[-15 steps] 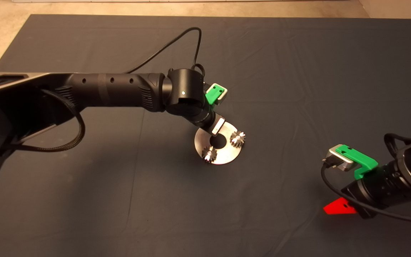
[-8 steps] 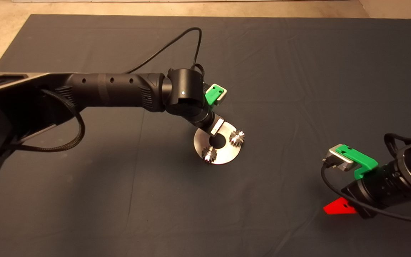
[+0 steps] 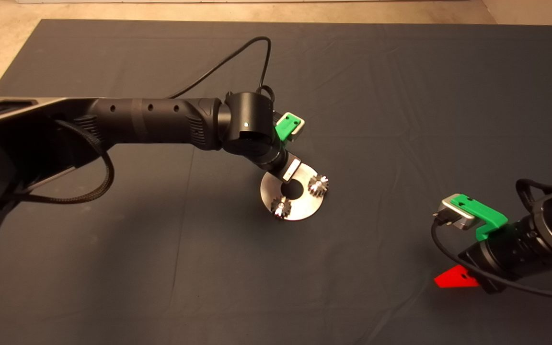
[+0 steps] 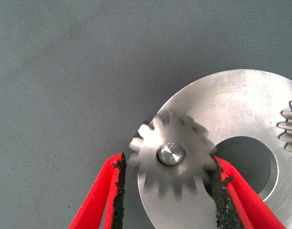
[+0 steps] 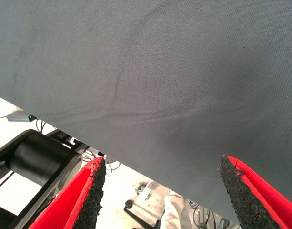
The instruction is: Install three planetary gears onto the carrier pins
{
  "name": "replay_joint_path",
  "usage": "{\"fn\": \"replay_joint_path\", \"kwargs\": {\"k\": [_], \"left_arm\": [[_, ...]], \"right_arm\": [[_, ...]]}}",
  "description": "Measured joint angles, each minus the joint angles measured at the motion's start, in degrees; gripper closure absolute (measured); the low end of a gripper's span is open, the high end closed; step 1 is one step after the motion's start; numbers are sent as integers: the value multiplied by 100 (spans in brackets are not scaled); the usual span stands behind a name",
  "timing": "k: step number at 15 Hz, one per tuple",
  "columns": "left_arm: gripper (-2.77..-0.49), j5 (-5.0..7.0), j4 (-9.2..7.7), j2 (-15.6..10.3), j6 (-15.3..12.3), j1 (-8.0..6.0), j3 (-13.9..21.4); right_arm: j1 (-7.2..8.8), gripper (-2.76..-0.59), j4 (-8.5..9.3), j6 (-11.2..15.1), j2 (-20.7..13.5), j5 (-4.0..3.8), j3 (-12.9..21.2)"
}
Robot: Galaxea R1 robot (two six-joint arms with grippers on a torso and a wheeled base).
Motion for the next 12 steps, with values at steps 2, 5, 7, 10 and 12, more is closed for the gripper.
{"fn": "replay_joint_path", "kwargs": {"k": [2, 5, 7, 10, 12], "left_arm": [[-118, 17, 4, 0, -2, 0, 4], [-118, 28, 4, 0, -13, 0, 17], [-118, 187, 6, -2, -29, -5, 93], [-118, 868, 9, -86, -192, -164, 543], [-118, 883, 0, -429, -410, -416, 1135]], "right_arm": [[0, -176, 0, 0, -2, -2, 0], [0, -176, 0, 0, -18, -2, 0], [0, -176, 0, -1, -33, -4, -1], [20, -176, 0, -44, -227, 7, 0], [301, -176, -4, -40, -444, 60, 0]]}}
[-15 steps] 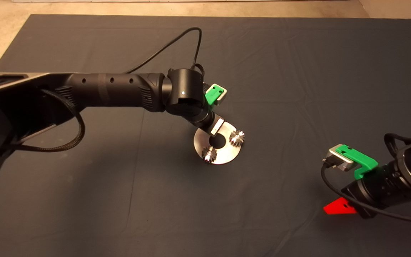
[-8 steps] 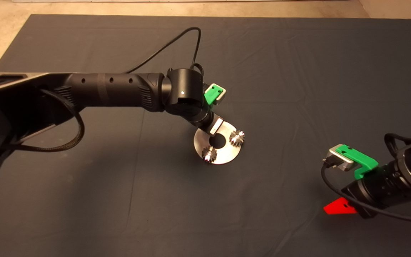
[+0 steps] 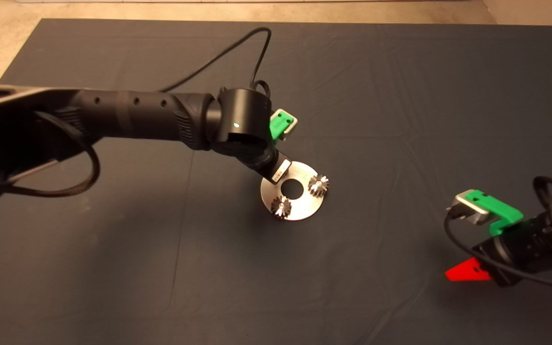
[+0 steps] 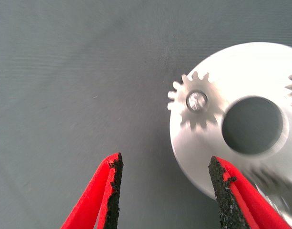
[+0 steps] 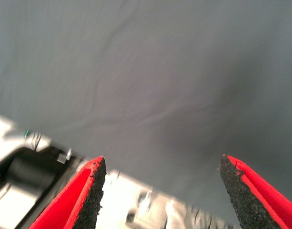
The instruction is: Install three planetary gears onto the carrier pins
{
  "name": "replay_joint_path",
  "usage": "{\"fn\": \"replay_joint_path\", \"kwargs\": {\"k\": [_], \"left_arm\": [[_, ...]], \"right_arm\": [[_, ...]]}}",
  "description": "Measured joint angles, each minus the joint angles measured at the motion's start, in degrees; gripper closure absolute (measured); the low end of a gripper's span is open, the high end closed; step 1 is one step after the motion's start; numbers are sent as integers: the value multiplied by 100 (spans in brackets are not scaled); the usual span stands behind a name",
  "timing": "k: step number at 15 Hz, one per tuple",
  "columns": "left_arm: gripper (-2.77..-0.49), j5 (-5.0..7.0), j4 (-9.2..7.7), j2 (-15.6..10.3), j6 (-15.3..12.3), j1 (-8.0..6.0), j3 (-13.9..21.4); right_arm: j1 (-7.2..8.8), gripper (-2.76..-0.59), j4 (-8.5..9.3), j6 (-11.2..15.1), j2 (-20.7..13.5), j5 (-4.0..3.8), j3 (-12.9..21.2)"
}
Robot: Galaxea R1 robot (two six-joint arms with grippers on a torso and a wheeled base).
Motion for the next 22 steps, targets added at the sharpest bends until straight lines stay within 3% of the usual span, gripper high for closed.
{"fn": "replay_joint_path", "kwargs": {"k": [1, 2, 4, 6, 7, 8, 9, 10, 12, 13, 15, 16, 18, 22], "left_arm": [[-118, -46, -18, -252, -164, -75, 349], [-118, -61, -68, -662, -397, -95, 786], [-118, 59, -261, -1729, -1036, -113, 1782], [-118, 122, -513, -2503, -1992, -162, 2824], [-118, 101, -681, -2673, -2450, -196, 3242], [-118, 55, -805, -2732, -2843, -224, 3510], [-118, -15, -867, -2768, -3163, -247, 3650], [-118, -5, -948, -2849, -3404, -254, 3687], [-118, 77, -1074, -2870, -3664, -256, 3689], [-118, 85, -1115, -2722, -3747, -257, 3695], [-118, -9, -1170, -2479, -3848, -275, 3709], [-118, -5, -1204, -2476, -3907, -287, 3711], [-118, 29, -1269, -2481, -3948, -301, 3714], [-118, 35, -1309, -2474, -3973, -301, 3733]], "right_arm": [[62, -176, -2, 3, 4, 15, 5], [65, -176, -9, 24, 93, 27, 60], [57, -176, -104, 189, 280, 84, 224], [-21, -176, -631, 703, 578, 78, 334], [-127, -176, -833, 963, 843, 29, 345], [-286, -176, -987, 1214, 1158, -46, 367], [-475, -176, -1133, 1430, 1442, -63, 423], [-618, -176, -1235, 1517, 1577, -106, 466], [-651, -176, -1320, 1607, 1526, -262, 513], [-651, -176, -1336, 1656, 1478, -327, 533], [-657, -176, -1337, 1958, 1470, -328, 557], [-655, -176, -1348, 2012, 1479, -349, 560], [-651, -176, -1379, 2016, 1490, -496, 557], [-655, -176, -1401, 2154, 1582, -606, 560]]}}
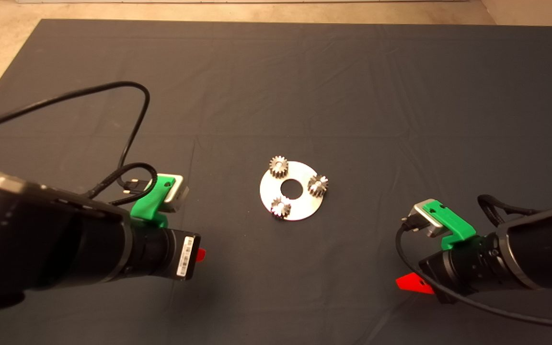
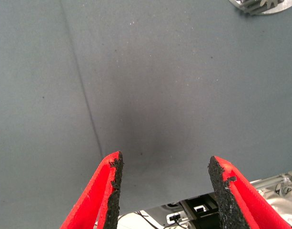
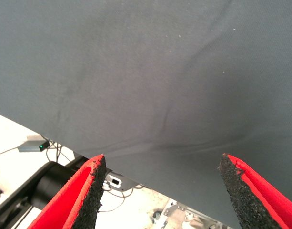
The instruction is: Install three planetary gears onto the carrier pins
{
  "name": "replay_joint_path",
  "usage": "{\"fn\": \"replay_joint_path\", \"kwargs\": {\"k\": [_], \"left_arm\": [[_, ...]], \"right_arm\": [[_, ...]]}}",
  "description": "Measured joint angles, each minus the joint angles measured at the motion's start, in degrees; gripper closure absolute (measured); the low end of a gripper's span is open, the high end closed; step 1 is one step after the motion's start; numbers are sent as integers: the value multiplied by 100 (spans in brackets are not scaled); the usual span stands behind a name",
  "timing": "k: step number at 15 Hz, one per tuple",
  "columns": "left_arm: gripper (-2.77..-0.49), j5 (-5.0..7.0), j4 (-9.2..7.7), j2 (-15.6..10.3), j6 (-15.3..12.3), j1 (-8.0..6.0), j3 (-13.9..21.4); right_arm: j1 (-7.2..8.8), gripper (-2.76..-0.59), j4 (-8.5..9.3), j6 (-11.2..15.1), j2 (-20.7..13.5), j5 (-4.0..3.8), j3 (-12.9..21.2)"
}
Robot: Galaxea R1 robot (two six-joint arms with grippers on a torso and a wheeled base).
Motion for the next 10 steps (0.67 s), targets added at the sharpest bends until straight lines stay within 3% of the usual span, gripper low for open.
{"fn": "replay_joint_path", "kwargs": {"k": [1, 3, 4, 7, 10], "left_arm": [[-118, 0, -2, -58, -5, 0, 1], [-118, 9, -8, -252, -16, 0, 1], [-118, 15, -20, -319, -19, 0, 1], [-118, 4, -22, -315, -20, 79, 4], [-118, 15, -26, -241, -113, 121, 4]], "right_arm": [[0, -176, 1, 101, 99, -30, 0], [-13, -176, -7, 295, 227, -224, 0], [-28, -176, -7, 311, 232, -278, 0], [-179, -176, -10, 317, 233, -302, 0], [-184, -176, -13, 328, 279, -311, 0]]}}
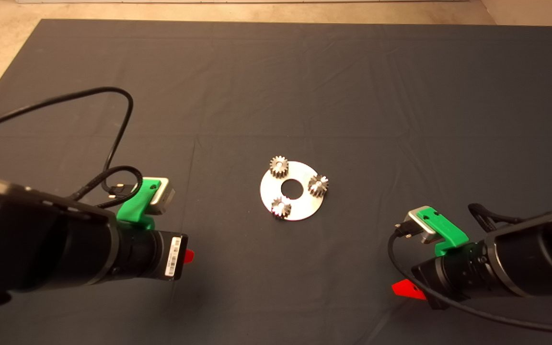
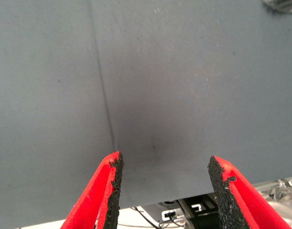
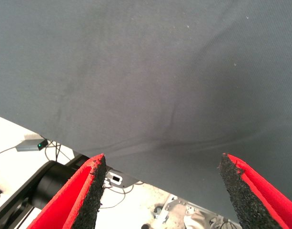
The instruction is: Install three planetary gears onto the carrier pins
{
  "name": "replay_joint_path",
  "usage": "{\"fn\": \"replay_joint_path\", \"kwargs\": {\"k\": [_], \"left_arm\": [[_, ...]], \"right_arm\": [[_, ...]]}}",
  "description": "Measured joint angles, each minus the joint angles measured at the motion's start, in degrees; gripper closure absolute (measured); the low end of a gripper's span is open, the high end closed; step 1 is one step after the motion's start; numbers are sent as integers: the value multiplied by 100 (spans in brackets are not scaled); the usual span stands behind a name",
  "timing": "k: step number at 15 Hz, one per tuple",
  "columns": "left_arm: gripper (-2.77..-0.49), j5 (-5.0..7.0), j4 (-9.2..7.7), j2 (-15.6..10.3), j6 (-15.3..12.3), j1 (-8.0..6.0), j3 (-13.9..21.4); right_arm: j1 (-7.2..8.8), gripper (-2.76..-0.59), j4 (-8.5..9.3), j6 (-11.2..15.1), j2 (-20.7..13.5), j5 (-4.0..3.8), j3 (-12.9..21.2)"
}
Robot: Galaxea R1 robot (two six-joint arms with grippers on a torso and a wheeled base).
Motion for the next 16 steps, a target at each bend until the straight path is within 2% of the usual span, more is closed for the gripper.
{"fn": "replay_joint_path", "kwargs": {"k": [4, 8, 10, 13, 16], "left_arm": [[-118, -11, -1, 99, -16, 9, 0], [-118, -9, -42, 99, -41, 9, 0], [-118, -11, -45, 114, -54, 11, 2], [-118, -5, -64, 117, -60, 89, 2], [-118, -9, -67, 129, -62, 188, 2]], "right_arm": [[-33, -176, 1, 4, -17, -15, 0], [-372, -176, -2, 3, -17, -55, 0], [-397, -176, -11, 5, -22, -65, 0], [-399, -176, -55, 40, -22, -69, 0], [-403, -176, -74, 293, -33, -76, 0]]}}
